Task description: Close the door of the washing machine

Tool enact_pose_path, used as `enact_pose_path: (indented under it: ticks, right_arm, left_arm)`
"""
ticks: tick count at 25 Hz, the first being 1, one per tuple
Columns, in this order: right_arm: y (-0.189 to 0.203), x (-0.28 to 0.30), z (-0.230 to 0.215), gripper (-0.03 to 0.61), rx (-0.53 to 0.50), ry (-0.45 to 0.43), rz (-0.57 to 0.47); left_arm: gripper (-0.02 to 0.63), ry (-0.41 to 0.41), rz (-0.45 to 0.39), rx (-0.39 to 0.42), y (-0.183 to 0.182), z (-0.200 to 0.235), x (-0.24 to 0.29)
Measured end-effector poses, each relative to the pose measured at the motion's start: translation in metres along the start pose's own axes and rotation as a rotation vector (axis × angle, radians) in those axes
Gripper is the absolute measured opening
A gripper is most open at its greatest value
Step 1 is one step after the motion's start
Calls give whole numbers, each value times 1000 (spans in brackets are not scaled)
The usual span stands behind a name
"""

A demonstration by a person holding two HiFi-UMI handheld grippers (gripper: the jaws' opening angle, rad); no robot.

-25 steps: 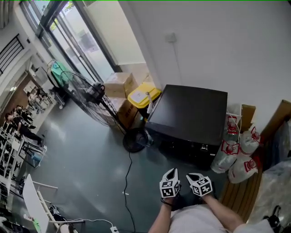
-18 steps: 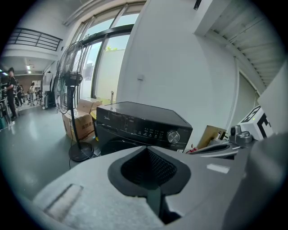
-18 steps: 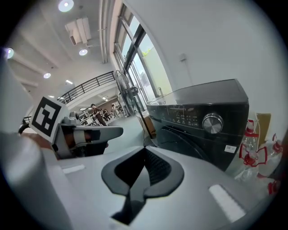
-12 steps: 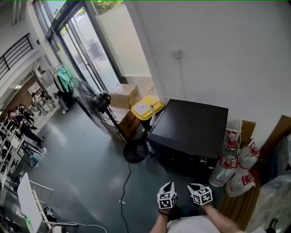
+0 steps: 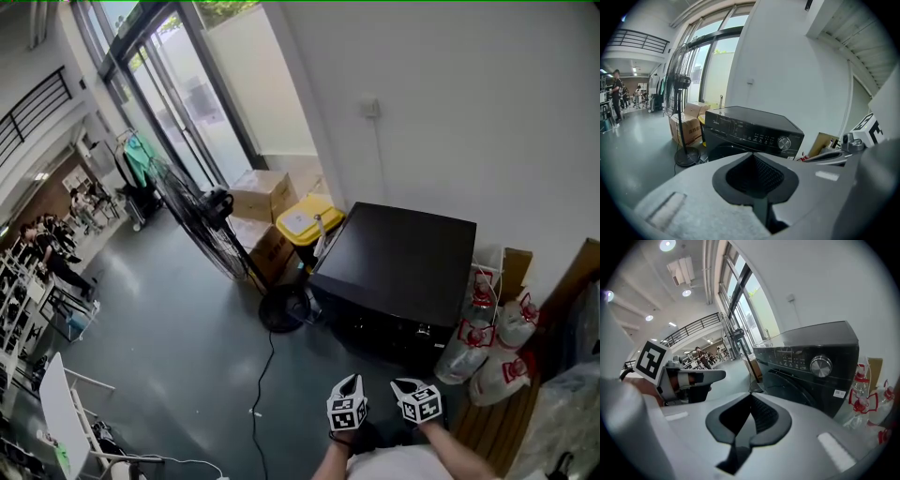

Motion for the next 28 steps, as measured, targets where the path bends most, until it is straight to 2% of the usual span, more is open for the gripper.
enact_pose_path:
  ticks: [9, 19, 28]
  right_arm:
    - [3, -1, -1, 2, -9, -8, -5]
    - [4, -11, 0, 2, -30, 8, -29]
    - [6, -11, 4, 2, -43, 1, -26]
  left_arm:
    - [6, -30, -8, -6, 1, 3, -6]
    - [6, -8, -13, 12, 3, -4, -8]
    - [6, -16, -15, -9, 10, 0, -18]
Point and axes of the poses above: the fingertips, and each gripper's own axes: x forward along the fingers, z to its left, y out of its underside, the point moved 10 cm from there along -x, backward along the fingers, and after that the axes turned 3 degrees about y, right-handed, at the moved point
